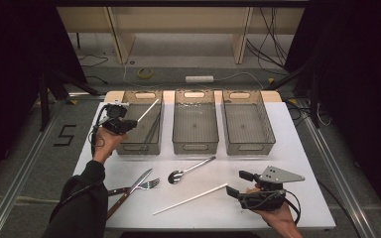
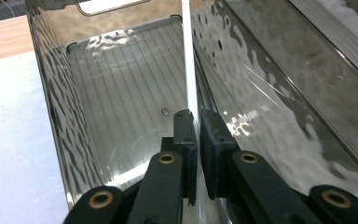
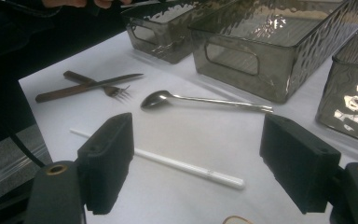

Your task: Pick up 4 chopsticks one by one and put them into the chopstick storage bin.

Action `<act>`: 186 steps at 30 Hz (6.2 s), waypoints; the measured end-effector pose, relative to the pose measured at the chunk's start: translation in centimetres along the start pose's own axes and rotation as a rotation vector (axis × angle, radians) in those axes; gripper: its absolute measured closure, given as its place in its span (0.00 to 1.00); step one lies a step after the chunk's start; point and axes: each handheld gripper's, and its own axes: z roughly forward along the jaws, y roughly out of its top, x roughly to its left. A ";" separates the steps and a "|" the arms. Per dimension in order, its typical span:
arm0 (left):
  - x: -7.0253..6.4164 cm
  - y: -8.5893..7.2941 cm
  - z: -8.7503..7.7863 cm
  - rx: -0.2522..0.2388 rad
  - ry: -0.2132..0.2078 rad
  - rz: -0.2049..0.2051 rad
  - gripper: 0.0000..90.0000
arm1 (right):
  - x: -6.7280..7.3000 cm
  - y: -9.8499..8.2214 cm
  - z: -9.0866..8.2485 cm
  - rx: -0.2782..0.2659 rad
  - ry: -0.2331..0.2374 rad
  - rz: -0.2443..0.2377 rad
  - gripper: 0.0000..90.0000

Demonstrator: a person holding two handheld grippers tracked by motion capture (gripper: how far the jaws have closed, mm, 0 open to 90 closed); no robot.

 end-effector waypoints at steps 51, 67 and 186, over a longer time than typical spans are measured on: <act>-8.5 -5.3 -5.4 -0.011 -0.245 0.135 0.29 | 0.2 0.1 0.0 -0.002 -0.005 -0.011 0.30; -13.7 -7.3 -5.2 0.099 -0.328 0.253 0.29 | 0.3 0.1 0.0 0.006 -0.002 -0.010 0.30; -20.5 -8.9 -4.3 0.236 -0.415 0.516 0.94 | -0.1 0.2 -0.1 -0.006 0.003 0.010 0.30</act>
